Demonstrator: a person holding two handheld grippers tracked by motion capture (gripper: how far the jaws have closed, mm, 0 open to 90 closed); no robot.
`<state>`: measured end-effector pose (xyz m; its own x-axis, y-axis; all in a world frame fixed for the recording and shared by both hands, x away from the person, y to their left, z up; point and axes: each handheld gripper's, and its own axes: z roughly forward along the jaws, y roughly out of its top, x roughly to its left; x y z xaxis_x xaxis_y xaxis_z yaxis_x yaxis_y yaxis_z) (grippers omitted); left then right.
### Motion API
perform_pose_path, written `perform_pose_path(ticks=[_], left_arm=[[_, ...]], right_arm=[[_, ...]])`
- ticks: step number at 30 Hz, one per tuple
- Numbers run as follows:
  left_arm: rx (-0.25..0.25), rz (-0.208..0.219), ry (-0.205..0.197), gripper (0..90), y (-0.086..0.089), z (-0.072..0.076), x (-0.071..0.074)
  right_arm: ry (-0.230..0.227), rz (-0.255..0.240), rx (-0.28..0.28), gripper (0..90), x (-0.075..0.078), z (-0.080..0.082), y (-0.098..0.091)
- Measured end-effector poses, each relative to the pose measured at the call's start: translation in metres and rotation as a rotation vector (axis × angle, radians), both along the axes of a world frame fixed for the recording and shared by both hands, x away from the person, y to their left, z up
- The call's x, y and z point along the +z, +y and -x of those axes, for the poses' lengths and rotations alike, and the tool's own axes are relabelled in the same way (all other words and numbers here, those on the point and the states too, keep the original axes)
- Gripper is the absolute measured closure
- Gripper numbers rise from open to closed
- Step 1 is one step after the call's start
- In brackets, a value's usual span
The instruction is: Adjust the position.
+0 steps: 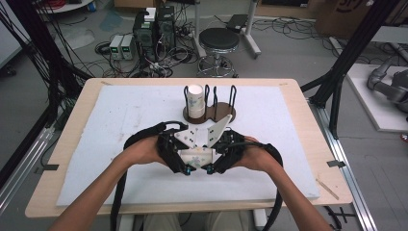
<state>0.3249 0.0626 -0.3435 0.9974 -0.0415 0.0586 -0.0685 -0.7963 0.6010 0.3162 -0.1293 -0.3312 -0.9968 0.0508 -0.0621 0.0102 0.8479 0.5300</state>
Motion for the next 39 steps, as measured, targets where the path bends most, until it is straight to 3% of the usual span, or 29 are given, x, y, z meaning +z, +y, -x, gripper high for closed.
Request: perform_pose_path(ticks=[7,11,13,22,25,28,30,36,39], left_arm=[[0.011,0.017,-0.016,26.1,-0.001,-0.001,-0.001],[0.050,0.025,0.007,6.6,0.000,-0.005,0.000],[0.048,0.026,0.032,6.6,0.002,-0.007,0.000],[0.034,0.084,0.013,9.6,0.009,-0.005,0.007],[0.049,0.132,0.018,9.6,0.016,-0.005,0.012],[0.068,0.233,0.033,9.6,0.026,-0.002,0.016],[0.080,0.299,0.041,9.6,0.033,-0.001,0.014],[0.130,0.438,0.033,9.6,0.055,0.002,0.001],[0.152,0.488,0.033,9.6,0.063,0.004,-0.007]], right_arm=[[-0.004,-0.002,-0.005,37.1,0.000,-0.001,-0.001],[-0.001,0.005,-0.006,37.1,0.000,-0.001,-0.002],[-0.001,0.007,-0.007,37.1,0.000,-0.001,-0.002],[0.010,0.000,-0.016,37.1,-0.002,-0.002,-0.005],[0.003,-0.023,-0.025,37.1,-0.004,-0.003,-0.011],[0.002,-0.064,-0.040,37.1,-0.006,-0.001,-0.019],[0.006,-0.109,-0.051,37.1,-0.008,0.000,-0.026],[0.028,-0.272,-0.097,37.1,-0.018,0.001,-0.048],[0.032,-0.327,-0.114,37.1,-0.024,0.001,-0.055]])
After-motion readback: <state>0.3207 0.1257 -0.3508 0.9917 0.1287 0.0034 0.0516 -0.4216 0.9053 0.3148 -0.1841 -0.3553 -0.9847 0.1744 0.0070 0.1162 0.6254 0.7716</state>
